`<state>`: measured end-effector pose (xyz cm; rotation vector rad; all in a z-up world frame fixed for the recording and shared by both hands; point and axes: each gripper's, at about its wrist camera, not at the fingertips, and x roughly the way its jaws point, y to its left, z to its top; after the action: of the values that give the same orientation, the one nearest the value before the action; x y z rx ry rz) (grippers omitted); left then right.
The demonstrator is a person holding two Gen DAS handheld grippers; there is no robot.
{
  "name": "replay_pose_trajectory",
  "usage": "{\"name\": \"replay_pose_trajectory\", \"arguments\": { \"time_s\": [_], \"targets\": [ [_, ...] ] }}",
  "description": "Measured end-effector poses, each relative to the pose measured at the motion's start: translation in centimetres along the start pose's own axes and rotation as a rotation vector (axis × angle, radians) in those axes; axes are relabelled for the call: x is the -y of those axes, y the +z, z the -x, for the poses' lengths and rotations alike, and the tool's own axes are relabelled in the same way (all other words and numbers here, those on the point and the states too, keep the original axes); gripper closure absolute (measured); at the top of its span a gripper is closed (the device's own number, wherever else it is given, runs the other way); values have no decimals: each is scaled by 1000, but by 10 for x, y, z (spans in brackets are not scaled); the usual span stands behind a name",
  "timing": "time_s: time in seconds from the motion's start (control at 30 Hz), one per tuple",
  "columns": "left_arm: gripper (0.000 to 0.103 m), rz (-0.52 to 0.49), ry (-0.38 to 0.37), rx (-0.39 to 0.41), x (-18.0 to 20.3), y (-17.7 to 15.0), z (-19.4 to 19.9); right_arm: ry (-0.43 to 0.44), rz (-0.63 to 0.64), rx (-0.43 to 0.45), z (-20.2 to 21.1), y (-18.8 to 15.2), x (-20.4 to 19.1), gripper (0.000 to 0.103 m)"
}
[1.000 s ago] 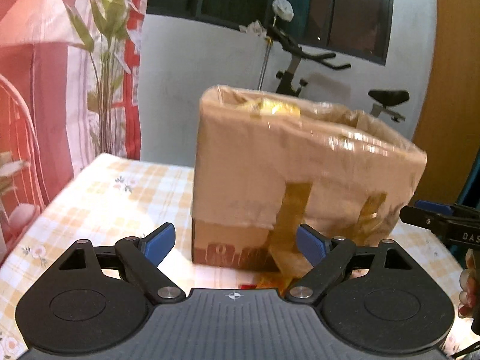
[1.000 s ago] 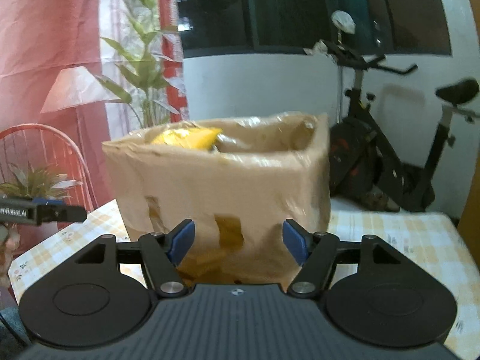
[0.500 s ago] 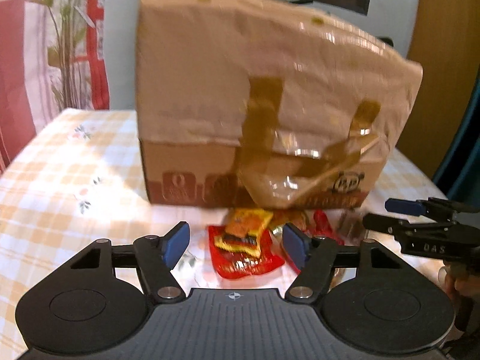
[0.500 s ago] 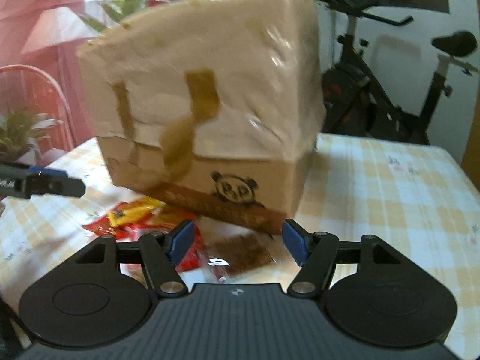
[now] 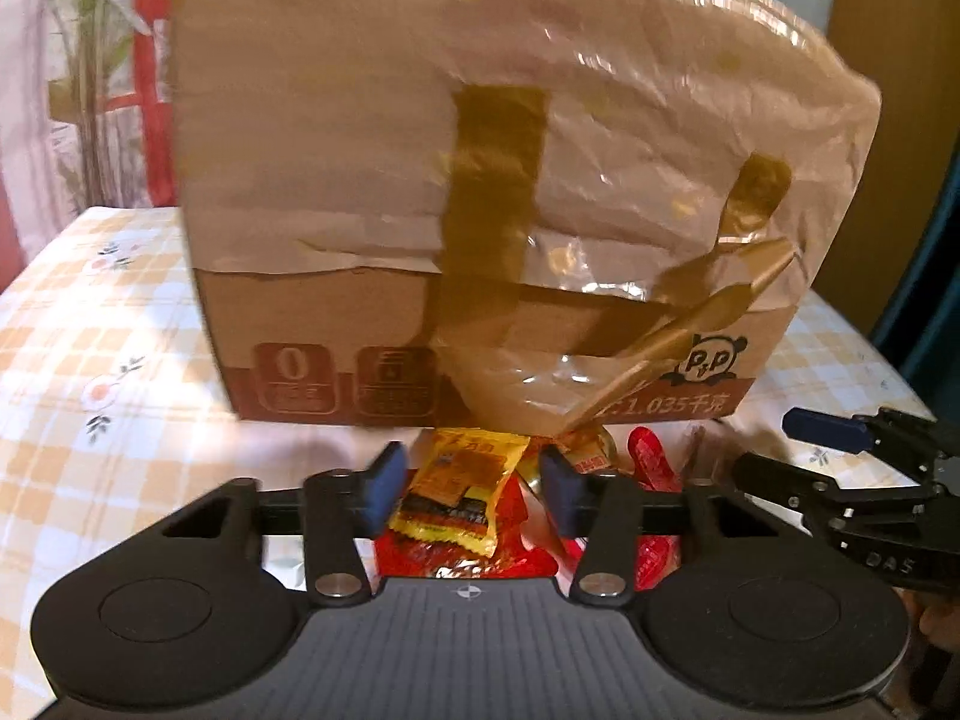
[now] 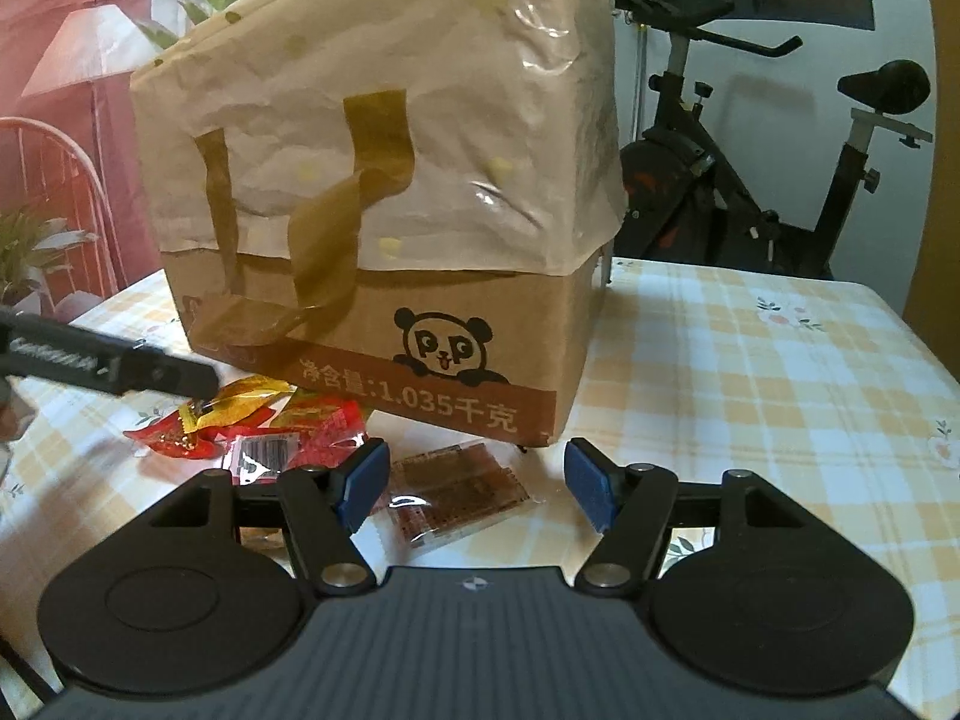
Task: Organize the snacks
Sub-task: 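Grasp the small yellow packet with the left gripper while the right gripper grasps a red packet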
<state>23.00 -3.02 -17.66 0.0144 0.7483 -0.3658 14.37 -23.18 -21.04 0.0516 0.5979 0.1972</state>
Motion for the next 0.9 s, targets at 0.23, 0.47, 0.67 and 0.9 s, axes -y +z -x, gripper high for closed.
{"name": "replay_pose_trajectory", "arguments": {
  "time_s": [0.23,0.47,0.67,0.9],
  "targets": [
    [55,-22,26,-64,5,-2,-24,21,-15,-12,-2,-1,3,35],
    [66,-61,39,-54,10,-13,-16,29,-28,-23,-5,-1,5,35],
    [66,1,37,-55,3,-32,7,45,-24,-46,-9,-1,4,35],
    [67,41,35,6,-2,-40,26,61,16,-39,-7,-2,-2,35]
  ]
}}
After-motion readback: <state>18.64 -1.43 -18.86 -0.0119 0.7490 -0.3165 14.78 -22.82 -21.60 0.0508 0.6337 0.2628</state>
